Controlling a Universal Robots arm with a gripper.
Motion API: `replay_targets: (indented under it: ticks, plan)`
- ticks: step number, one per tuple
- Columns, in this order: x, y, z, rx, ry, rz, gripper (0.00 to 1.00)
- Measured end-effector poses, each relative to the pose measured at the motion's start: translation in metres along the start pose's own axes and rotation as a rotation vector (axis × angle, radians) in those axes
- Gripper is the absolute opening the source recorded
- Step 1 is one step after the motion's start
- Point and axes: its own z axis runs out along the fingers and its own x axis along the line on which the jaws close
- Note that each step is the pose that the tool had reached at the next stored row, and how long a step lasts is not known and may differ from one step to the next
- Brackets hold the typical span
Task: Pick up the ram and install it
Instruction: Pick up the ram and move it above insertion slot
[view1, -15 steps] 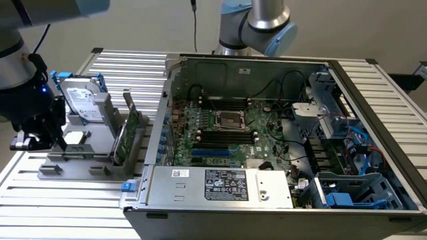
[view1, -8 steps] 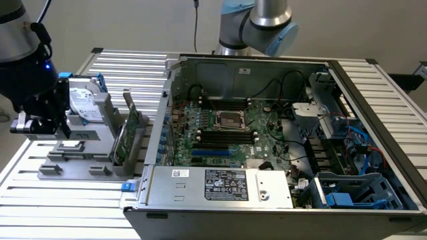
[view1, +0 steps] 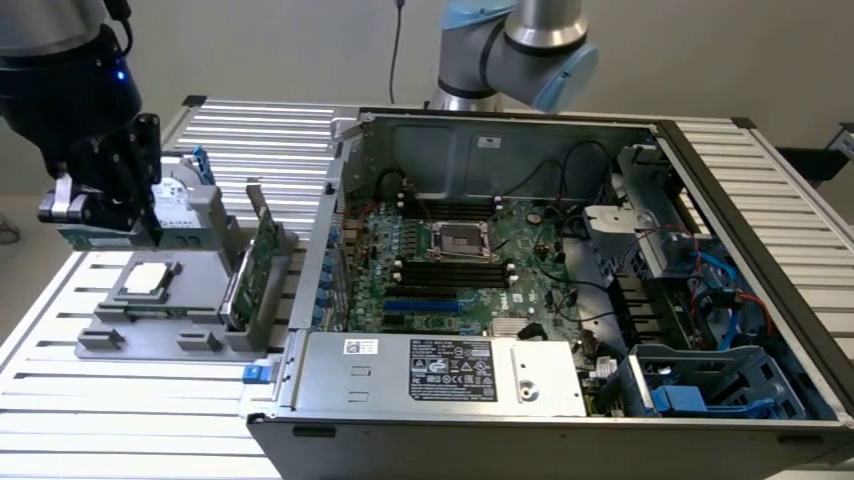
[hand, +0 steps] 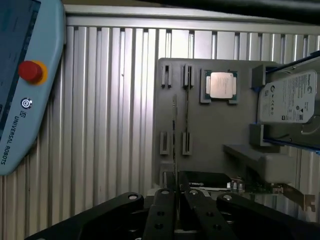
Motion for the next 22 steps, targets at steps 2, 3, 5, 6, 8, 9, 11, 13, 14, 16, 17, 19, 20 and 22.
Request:
replay_targets:
  ticks: [2,3,5,6,8,9,11,13,14,16,17,19,20,22]
  plan:
    - [-0.001,-0.0070,-0.0094,-0.0001,0.0003,0.000,0.14]
    - [-0.001,-0.0109,-0.0145,-0.0001,0.0005,0.000,0.14]
    - [-0.002,-0.0187,-0.0241,-0.0001,0.0008,0.000,0.14]
    - [-0.002,-0.0227,-0.0288,-0.0001,0.0009,0.000,0.14]
    - [-0.003,-0.0308,-0.0384,-0.0002,0.0014,0.000,0.14]
    - [-0.003,-0.0350,-0.0431,-0.0001,0.0015,0.000,0.14]
    - [-0.004,-0.0434,-0.0528,-0.0003,0.0020,0.000,0.14]
    - [-0.004,-0.0518,-0.0623,-0.0003,0.0024,0.000,0.14]
    - [-0.004,-0.0560,-0.0670,-0.0005,0.0026,0.000,0.14]
    - [-0.004,-0.0645,-0.0764,-0.0007,0.0026,0.000,0.14]
    - [-0.004,-0.0690,-0.0808,-0.0012,0.0028,0.000,0.14]
    - [-0.004,-0.0778,-0.0868,-0.0015,0.0025,0.000,0.14]
    - [-0.004,-0.0822,-0.0893,-0.0017,0.0026,0.000,0.14]
    - [-0.004,-0.0910,-0.0932,-0.0022,0.0027,0.000,0.14]
